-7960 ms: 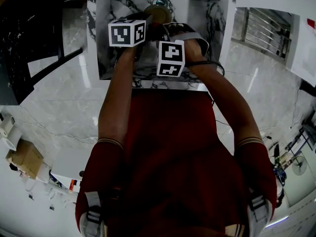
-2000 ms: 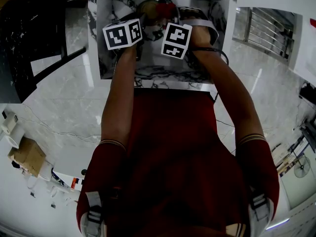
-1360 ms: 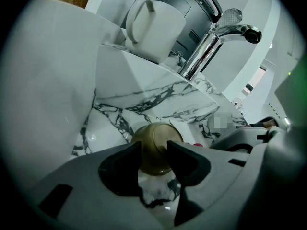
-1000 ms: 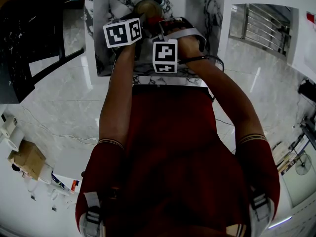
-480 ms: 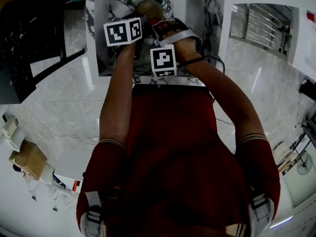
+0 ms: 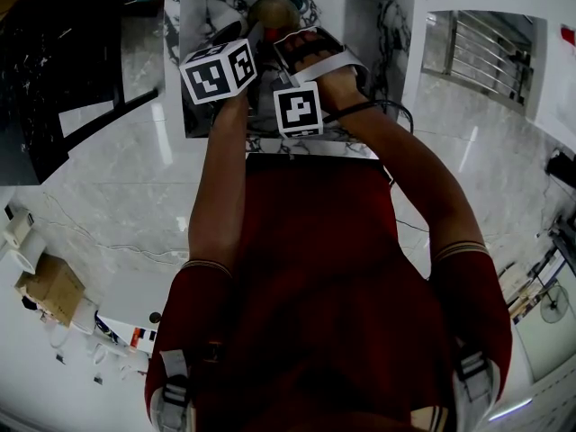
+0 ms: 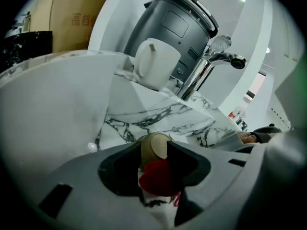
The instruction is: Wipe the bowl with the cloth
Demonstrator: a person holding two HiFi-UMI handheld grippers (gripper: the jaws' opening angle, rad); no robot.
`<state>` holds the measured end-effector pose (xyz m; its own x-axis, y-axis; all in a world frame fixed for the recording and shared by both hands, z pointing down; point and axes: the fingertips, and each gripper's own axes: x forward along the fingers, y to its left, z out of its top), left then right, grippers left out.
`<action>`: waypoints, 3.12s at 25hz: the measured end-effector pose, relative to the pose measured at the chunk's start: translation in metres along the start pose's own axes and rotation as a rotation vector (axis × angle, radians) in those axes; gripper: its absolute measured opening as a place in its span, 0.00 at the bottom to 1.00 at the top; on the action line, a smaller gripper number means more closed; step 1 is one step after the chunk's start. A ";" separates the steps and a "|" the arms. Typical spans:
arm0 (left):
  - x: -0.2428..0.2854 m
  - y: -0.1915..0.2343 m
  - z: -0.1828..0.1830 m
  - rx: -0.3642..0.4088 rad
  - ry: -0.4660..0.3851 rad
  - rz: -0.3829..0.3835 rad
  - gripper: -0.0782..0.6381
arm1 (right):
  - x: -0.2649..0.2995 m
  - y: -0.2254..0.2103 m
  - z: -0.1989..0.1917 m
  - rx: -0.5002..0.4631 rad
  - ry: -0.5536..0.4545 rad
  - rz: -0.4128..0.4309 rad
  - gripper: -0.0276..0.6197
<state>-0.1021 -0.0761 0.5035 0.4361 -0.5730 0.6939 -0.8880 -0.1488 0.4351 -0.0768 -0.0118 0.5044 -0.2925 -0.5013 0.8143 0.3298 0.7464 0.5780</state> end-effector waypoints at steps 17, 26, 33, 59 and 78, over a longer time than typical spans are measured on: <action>-0.014 0.013 -0.009 -0.072 -0.031 0.021 0.32 | 0.025 -0.048 -0.013 -0.008 0.008 -0.087 0.14; -0.009 0.013 -0.025 -0.080 0.022 -0.006 0.32 | 0.035 -0.063 -0.001 -0.018 -0.019 -0.108 0.14; -0.001 0.020 -0.027 -0.102 0.042 -0.006 0.32 | 0.046 -0.075 0.004 -0.002 -0.021 -0.107 0.14; 0.024 0.032 0.002 -0.139 0.007 0.026 0.32 | 0.065 -0.096 -0.040 0.180 0.041 -0.143 0.14; 0.043 0.031 0.006 -0.099 0.041 0.050 0.32 | 0.057 -0.084 -0.071 0.354 0.022 -0.101 0.14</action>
<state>-0.1114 -0.1100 0.5432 0.3993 -0.5440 0.7380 -0.8907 -0.0394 0.4528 -0.0572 -0.1342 0.5059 -0.2871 -0.5870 0.7570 -0.0315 0.7956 0.6050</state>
